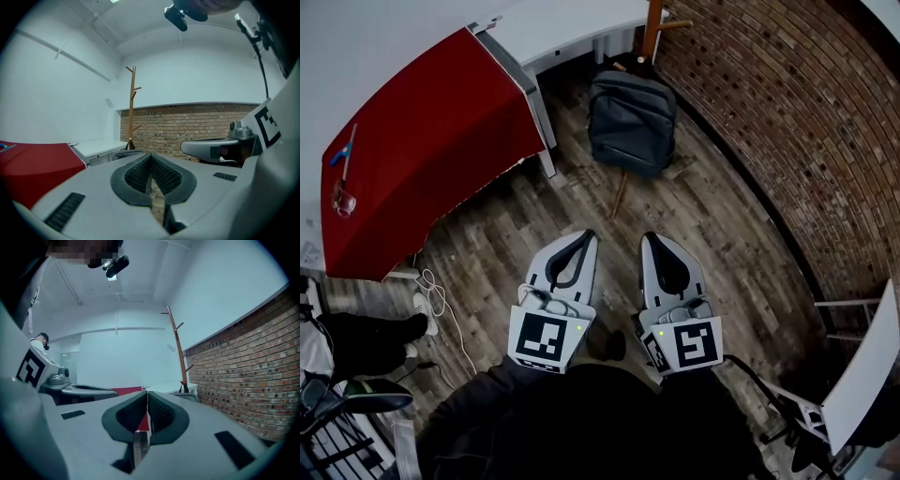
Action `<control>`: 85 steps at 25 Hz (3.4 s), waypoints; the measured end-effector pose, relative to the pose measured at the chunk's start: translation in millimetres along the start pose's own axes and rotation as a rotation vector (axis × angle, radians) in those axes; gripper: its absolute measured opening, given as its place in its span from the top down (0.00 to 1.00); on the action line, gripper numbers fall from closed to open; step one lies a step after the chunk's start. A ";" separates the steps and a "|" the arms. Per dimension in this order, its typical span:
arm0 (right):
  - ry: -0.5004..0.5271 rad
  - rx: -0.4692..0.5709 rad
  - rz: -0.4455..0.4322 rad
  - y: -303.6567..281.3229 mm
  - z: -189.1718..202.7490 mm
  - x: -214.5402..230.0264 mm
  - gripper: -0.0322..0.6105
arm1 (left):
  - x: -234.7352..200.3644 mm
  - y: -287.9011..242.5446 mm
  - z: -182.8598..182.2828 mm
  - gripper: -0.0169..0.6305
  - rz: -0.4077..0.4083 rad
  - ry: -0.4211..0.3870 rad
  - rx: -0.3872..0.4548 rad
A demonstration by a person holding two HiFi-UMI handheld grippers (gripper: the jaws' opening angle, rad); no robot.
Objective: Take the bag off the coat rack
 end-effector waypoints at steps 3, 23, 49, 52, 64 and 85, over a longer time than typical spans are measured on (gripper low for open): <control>0.002 0.002 0.012 -42.1 -14.1 3.7 0.94 | -35.8 -27.5 -13.6 0.96 0.012 0.011 0.015; 0.010 0.009 0.184 -167.5 -78.0 59.3 0.94 | -134.6 -152.5 -66.5 0.96 0.178 -0.023 0.024; -0.028 0.026 0.030 -286.8 -118.1 258.6 0.94 | -157.2 -359.9 -149.9 0.96 -0.013 -0.070 -0.063; -0.022 0.024 0.009 -299.4 -122.8 263.5 0.94 | -165.3 -366.0 -155.6 0.96 -0.041 -0.066 -0.060; 0.000 -0.035 0.041 -354.2 -123.7 260.5 0.94 | -211.3 -392.0 -153.3 0.96 -0.010 -0.045 -0.046; 0.080 -0.151 0.186 -422.4 -58.5 277.1 0.75 | -221.7 -483.1 -91.1 0.81 0.294 -0.144 -0.126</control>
Point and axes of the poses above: the fingertips, and each gripper's own axes: y backward along the fingers, x to its right, z out of its underside, the point moved 6 cm from there along y, backward along the fingers, and after that the axes turned 15 degrees about -x, right-handed, at the moved point
